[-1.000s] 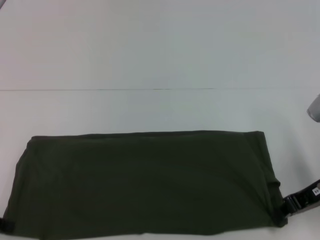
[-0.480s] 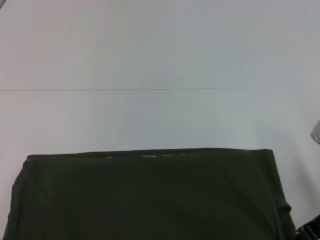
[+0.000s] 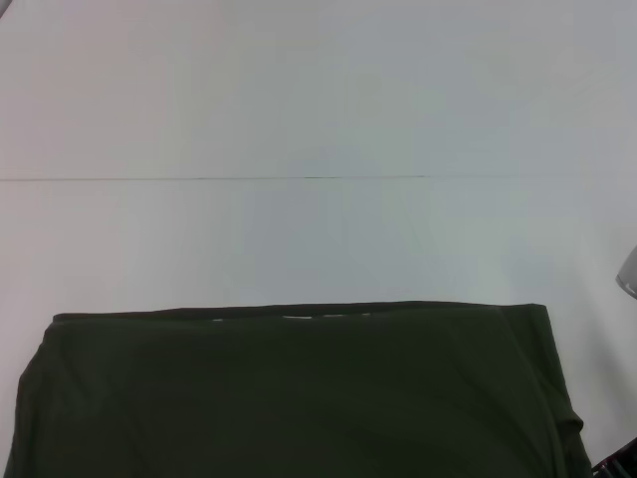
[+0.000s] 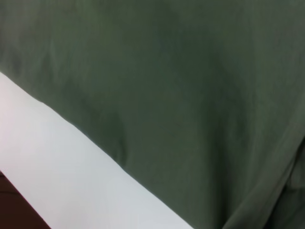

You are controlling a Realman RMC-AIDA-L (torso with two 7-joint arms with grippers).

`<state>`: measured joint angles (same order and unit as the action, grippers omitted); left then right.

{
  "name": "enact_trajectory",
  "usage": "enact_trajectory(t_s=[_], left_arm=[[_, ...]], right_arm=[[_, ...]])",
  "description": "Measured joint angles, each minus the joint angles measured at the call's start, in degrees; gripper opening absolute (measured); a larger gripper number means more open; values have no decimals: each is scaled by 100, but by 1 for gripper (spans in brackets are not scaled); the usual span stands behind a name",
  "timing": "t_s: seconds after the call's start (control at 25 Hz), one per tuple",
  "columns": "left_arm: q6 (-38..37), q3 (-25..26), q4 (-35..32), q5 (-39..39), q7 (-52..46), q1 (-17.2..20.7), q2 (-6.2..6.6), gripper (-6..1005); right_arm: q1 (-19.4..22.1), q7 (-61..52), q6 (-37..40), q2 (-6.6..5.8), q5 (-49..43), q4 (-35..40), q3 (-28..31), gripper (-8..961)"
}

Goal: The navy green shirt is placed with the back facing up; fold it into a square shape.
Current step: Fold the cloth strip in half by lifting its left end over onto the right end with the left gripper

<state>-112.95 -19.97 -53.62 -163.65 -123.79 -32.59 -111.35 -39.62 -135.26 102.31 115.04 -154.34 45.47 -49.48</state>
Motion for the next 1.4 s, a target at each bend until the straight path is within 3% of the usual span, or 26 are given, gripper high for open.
enact_trajectory(t_s=[0.32, 0.72, 0.96, 1.04, 1.12, 1.24, 1.4], left_arm=[[161, 17, -60, 0, -189, 8, 2, 61], [221, 139, -256, 0, -320, -34, 67, 66], [431, 145, -611, 17, -371, -15, 74, 200], [581, 288, -716, 105, -370, 14, 62, 455], [611, 603, -720, 266, -347, 8, 99, 493], [426, 985, -518, 478, -360, -71, 222, 550], [256, 1257, -282, 568, -529, -186, 331, 625]], right_arm=[[-19, -18, -5, -45, 47, 56, 67, 12], [-183, 73, 75, -125, 198, 68, 229, 389], [-259, 281, 123, -377, 810, 68, 648, 674], [-260, 404, 84, -443, 1053, 68, 847, 711], [-249, 655, 61, -489, 1394, 60, 1132, 748], [-152, 1209, 29, -500, 1911, -8, 1400, 803], [92, 2391, -46, -348, 2595, -275, 1468, 877]])
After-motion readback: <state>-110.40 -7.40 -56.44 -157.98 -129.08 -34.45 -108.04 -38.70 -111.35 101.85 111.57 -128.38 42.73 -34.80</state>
